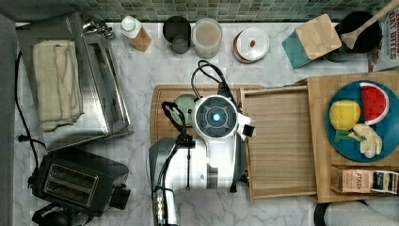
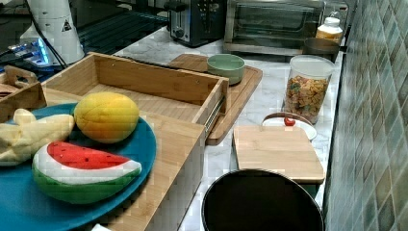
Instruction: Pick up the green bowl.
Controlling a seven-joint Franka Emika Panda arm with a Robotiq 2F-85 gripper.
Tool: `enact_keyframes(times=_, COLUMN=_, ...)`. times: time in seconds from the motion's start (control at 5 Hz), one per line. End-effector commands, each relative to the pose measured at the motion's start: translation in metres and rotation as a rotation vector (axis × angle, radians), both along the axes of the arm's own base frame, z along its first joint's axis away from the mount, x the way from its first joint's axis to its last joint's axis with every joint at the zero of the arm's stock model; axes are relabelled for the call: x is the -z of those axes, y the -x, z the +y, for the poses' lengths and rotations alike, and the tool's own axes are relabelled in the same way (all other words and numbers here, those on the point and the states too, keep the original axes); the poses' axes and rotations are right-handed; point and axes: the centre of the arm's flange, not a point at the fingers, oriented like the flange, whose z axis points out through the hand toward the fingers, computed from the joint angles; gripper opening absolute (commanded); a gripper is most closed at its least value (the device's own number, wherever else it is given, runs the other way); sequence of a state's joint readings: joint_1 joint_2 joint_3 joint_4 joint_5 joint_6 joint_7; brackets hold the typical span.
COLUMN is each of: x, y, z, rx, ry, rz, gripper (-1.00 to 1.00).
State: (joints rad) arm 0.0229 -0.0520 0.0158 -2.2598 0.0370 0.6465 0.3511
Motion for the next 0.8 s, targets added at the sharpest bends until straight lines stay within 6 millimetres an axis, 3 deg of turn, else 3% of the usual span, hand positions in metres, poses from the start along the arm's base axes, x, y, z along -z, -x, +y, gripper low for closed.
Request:
enact_keyframes(times=0.2, x=-0.003, y=0.0, z=0.059, rx=0.038, ry=-0.028, rz=-0.056, gripper=1.0)
enact_keyframes(times=0.6, x=0.034, y=-0.005, z=0.067, rx=0.111, ry=-0.039, rz=-0.022, gripper=1.0)
enact_keyframes(times=0.8, x=0.053, y=0.004, z=0.073, rx=0.108, ry=-0.026, rz=-0.034, gripper=1.0)
